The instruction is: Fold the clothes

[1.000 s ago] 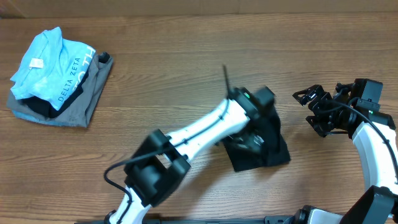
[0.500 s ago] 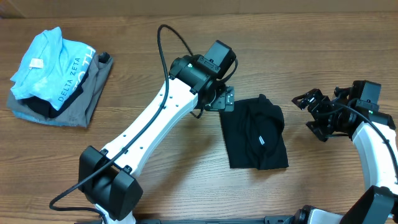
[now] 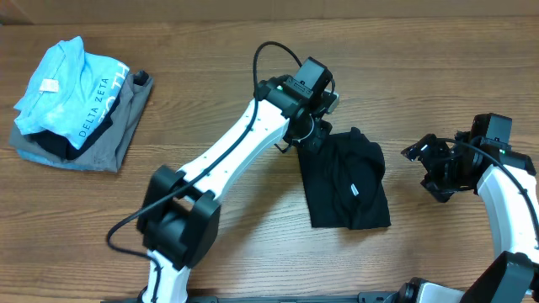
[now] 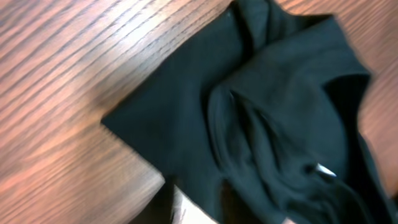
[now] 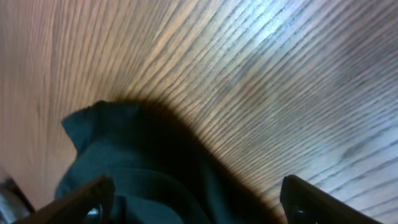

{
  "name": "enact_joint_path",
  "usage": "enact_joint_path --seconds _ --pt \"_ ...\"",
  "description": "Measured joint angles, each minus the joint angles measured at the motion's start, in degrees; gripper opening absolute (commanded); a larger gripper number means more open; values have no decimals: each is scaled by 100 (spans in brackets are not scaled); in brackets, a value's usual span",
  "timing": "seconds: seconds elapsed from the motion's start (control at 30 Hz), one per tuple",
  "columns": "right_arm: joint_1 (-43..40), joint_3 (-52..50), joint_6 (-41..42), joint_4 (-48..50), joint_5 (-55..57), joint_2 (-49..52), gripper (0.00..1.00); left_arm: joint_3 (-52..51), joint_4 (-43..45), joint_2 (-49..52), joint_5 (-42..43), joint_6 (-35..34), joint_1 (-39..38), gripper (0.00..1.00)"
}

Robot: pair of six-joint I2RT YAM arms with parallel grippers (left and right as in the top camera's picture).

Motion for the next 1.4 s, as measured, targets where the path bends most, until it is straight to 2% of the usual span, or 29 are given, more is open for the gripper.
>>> enact_joint_path --seconds 0.03,0.07,0.13,0.2,0.3,0.43,0.7,0.8,0.9,0.97,1.0,1.03,1.2,1.4 --pt "0 0 -9 9 7 0 58 0 96 118 63 39 22 21" --pt "0 0 26 20 22 0 58 -2 205 223 173 85 35 35" --pt "0 0 66 66 42 0 70 -9 470 361 481 184 61 57" --pt "0 0 74 127 50 0 71 -11 743 391 846 245 74 72" --pt "0 0 125 136 48 0 76 -9 1071 389 1248 271 76 75" --pt "0 0 129 136 50 0 80 -9 1224 389 1495 260 55 66" --pt "0 0 127 131 52 0 80 -9 1032 389 1394 437 -98 74" --pt "0 0 127 133 52 0 80 -9 1058 389 1270 520 -256 70" --pt "0 0 129 133 52 0 81 -9 1016 389 920 592 -468 50" --pt "0 0 129 133 52 0 81 -9 951 389 522 562 -599 29" --pt "0 0 127 133 52 0 81 -9 922 389 319 535 -632 9" --pt "0 0 127 133 52 0 81 -9 868 389 -9 452 -697 4" --pt "0 0 127 83 50 0 81 -9 420 389 -957 -35 -557 4" --pt "0 0 120 26 52 0 81 -7 -85 387 -1405 -424 46 4"
